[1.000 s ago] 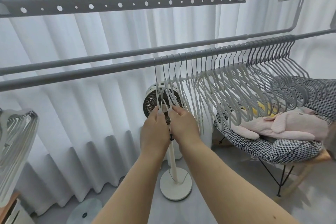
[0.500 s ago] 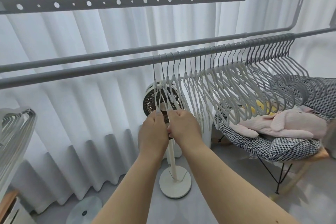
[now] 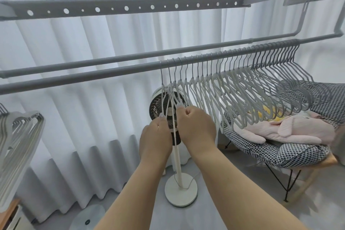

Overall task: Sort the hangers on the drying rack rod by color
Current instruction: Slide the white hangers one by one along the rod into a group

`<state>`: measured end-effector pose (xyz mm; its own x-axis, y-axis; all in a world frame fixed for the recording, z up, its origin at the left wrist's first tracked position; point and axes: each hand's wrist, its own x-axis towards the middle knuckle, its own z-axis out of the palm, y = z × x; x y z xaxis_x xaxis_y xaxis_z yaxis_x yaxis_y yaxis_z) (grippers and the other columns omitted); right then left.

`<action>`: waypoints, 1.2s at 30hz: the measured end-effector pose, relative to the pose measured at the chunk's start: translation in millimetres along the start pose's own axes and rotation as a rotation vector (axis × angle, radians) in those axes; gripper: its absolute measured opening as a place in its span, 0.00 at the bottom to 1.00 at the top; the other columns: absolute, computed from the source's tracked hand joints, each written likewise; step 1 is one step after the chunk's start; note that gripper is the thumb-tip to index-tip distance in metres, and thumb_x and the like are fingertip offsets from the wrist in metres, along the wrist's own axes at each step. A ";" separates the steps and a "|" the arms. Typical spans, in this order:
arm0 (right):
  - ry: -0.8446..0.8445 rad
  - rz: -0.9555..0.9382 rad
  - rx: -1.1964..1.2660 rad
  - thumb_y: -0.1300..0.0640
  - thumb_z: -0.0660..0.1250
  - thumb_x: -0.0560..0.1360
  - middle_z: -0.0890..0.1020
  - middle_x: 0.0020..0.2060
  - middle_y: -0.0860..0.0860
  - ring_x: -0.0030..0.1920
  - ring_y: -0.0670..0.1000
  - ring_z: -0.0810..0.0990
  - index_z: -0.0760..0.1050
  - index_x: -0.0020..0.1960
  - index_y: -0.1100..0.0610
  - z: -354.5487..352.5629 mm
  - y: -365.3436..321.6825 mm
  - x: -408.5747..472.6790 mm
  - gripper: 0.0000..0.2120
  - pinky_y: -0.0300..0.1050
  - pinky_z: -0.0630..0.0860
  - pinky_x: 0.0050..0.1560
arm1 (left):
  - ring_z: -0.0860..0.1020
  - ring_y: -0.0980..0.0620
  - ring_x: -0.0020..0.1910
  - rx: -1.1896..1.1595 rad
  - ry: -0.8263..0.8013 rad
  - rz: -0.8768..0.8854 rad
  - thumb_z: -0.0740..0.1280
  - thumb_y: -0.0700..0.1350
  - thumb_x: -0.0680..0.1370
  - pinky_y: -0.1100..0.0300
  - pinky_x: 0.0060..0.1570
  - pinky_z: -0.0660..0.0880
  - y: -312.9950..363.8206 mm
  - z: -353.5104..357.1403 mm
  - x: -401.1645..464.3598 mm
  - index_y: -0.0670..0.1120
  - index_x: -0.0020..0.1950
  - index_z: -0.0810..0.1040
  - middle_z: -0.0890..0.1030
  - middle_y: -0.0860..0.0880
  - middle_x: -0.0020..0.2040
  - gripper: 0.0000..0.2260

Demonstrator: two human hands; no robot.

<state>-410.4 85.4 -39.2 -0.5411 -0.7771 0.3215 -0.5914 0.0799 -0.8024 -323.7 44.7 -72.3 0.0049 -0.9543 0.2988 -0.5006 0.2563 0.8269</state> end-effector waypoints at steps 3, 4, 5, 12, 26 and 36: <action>-0.001 -0.030 0.040 0.44 0.54 0.80 0.68 0.25 0.47 0.28 0.48 0.66 0.63 0.30 0.52 1.3 -7.1 -4.6 0.22 0.44 0.59 0.30 | 0.71 0.45 0.42 0.022 0.005 0.020 0.49 0.50 0.83 0.53 0.39 0.62 -2.2 -6.1 1.9 0.46 0.35 0.71 0.75 0.47 0.39 0.20; -0.006 -0.038 0.054 0.44 0.55 0.80 0.68 0.25 0.47 0.28 0.48 0.66 0.62 0.30 0.52 2.3 -9.6 -6.5 0.22 0.44 0.58 0.30 | 0.71 0.44 0.43 0.027 0.014 0.023 0.49 0.51 0.83 0.52 0.40 0.63 -2.8 -8.4 1.5 0.47 0.34 0.68 0.75 0.45 0.39 0.21; -0.012 -0.045 0.067 0.45 0.55 0.80 0.68 0.25 0.47 0.28 0.48 0.65 0.62 0.30 0.52 3.1 -12.0 -8.6 0.22 0.44 0.58 0.30 | 0.71 0.43 0.45 0.029 0.024 0.022 0.49 0.52 0.83 0.52 0.41 0.64 -3.5 -10.8 0.8 0.47 0.33 0.68 0.76 0.44 0.41 0.21; -0.034 -0.068 0.149 0.45 0.56 0.79 0.72 0.27 0.47 0.31 0.50 0.70 0.64 0.30 0.52 18.3 -29.6 -23.0 0.21 0.45 0.63 0.33 | 0.73 0.42 0.54 0.061 0.054 0.023 0.49 0.55 0.82 0.50 0.51 0.68 -22.2 -31.4 5.4 0.43 0.51 0.76 0.78 0.41 0.54 0.21; -0.185 -0.106 0.174 0.43 0.55 0.79 0.83 0.37 0.50 0.42 0.51 0.80 0.79 0.43 0.55 82.2 -77.5 -61.7 0.21 0.47 0.74 0.45 | 0.75 0.35 0.60 -0.040 0.155 -0.075 0.50 0.63 0.74 0.40 0.59 0.73 -59.7 -111.9 -7.4 0.37 0.58 0.74 0.77 0.34 0.59 0.32; -0.387 -0.175 0.241 0.44 0.55 0.79 0.85 0.40 0.53 0.43 0.54 0.81 0.78 0.42 0.61 152.5 -128.1 -108.4 0.23 0.49 0.75 0.45 | 0.76 0.40 0.58 0.017 0.353 -0.137 0.50 0.63 0.75 0.44 0.58 0.73 -100.9 -200.4 -19.5 0.41 0.59 0.77 0.79 0.40 0.58 0.31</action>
<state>-184.8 64.2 -48.0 -0.1574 -0.9446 0.2881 -0.4732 -0.1839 -0.8615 -99.8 68.2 -66.1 0.3691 -0.8671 0.3345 -0.4887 0.1250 0.8634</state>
